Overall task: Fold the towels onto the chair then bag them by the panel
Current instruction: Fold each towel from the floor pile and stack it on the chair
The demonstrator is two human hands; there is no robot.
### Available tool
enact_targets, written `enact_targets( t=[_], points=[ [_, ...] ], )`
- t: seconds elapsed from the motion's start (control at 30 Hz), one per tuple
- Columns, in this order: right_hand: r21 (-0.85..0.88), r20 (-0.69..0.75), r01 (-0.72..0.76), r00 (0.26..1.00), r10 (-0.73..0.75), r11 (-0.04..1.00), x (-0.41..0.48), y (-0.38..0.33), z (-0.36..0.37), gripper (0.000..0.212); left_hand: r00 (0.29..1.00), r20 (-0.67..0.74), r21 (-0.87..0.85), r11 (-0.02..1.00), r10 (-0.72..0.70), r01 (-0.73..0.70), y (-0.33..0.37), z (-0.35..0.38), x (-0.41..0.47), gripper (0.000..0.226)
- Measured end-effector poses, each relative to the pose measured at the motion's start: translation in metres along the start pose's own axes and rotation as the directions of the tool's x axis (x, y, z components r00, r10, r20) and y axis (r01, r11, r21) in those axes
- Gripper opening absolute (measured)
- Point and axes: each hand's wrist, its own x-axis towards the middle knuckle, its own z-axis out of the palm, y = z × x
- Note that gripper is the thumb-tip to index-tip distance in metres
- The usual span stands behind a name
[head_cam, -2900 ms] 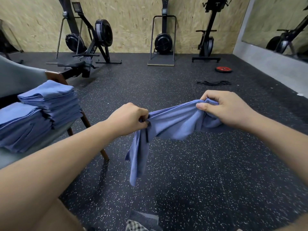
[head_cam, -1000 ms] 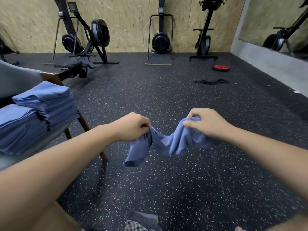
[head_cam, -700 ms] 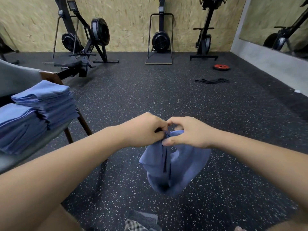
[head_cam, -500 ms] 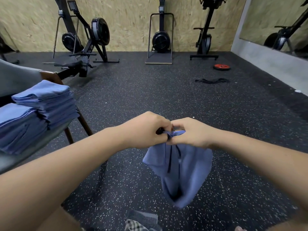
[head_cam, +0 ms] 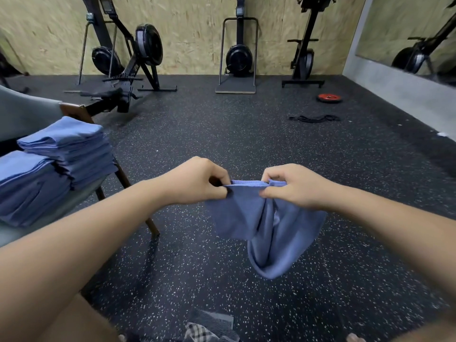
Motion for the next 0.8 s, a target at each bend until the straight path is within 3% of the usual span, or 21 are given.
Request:
enact_targets(
  t=[0.2,0.3,0.5,0.53,0.63,0.8],
  points=[
    [-0.004,-0.011,0.001,1.000,-0.001,1.000,-0.001,0.008,-0.003,0.019,0.994,-0.064,-0.335,0.940,-0.090,0.063,-0.001,-0.007,-0.003,0.019],
    [0.009,-0.011,0.017,1.000,-0.017,1.000,-0.001,0.008,-0.003,0.019,0.980,-0.164,-0.412,0.910,-0.115,0.037,0.002,-0.005,-0.004,0.029],
    [0.059,-0.050,0.021,0.999,-0.018,0.998,-0.004,0.002,-0.001,0.008,0.945,-0.308,-0.376,0.926,-0.114,-0.011,0.006,-0.001,-0.003,0.045],
    [0.072,-0.066,0.037,0.997,-0.033,0.997,-0.005,0.000,0.001,0.004,0.947,-0.308,-0.361,0.932,-0.092,-0.027,0.009,-0.001,-0.003,0.045],
    [0.173,-0.134,0.097,0.988,-0.074,0.980,-0.006,-0.013,0.006,0.022,0.962,-0.274,-0.301,0.949,0.006,-0.092,0.021,0.003,-0.005,0.045],
    [0.211,-0.074,0.172,0.984,-0.160,0.962,-0.008,-0.038,0.010,0.008,0.972,-0.213,-0.228,0.963,0.097,-0.146,0.034,0.003,-0.008,0.039]
  ],
)
